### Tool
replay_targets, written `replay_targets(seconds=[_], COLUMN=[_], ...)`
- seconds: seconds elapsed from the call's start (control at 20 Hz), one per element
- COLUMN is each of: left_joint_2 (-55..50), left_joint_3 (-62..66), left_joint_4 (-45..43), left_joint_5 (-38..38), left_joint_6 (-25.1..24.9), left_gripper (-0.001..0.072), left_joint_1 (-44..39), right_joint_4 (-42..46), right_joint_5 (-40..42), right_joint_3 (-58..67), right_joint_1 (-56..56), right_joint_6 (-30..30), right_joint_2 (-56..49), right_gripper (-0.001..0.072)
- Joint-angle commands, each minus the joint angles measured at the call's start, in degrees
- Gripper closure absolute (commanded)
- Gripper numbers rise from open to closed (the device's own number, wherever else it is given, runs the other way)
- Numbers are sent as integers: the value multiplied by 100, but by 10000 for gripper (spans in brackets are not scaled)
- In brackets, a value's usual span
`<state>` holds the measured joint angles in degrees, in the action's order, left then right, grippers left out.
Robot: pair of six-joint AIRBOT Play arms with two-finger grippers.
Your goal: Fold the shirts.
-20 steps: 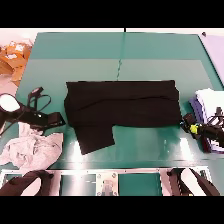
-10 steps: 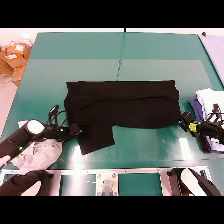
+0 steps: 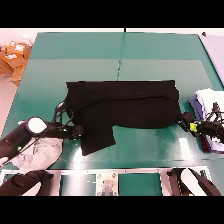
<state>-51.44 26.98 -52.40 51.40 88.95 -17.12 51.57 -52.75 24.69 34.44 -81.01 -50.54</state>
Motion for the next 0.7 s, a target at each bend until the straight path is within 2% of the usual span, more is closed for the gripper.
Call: replay_targets(seconds=[0.0,0.15,0.25,0.45,0.65], left_joint_2=[643,973,970,940,162], left_joint_3=[852,1604,1978,2476,2747], left_joint_4=[-1777,-1928,-1926,-2295,-2415], left_joint_5=[1663,2474,2616,1980,1473], left_joint_6=[723,704,669,592,389], left_gripper=[682,683,682,683,683], left_joint_1=[-15,-15,-15,-15,-13], right_joint_4=[315,1069,1449,927,520], right_joint_5=[-682,-1405,-1587,-1539,-953], right_joint_3=[166,328,455,1036,1615], right_joint_1=[2,2,2,-68,-726], right_joint_6=[-306,-804,-1075,-1001,-984], right_joint_2=[28,409,778,894,173], right_gripper=[696,696,696,696,696])
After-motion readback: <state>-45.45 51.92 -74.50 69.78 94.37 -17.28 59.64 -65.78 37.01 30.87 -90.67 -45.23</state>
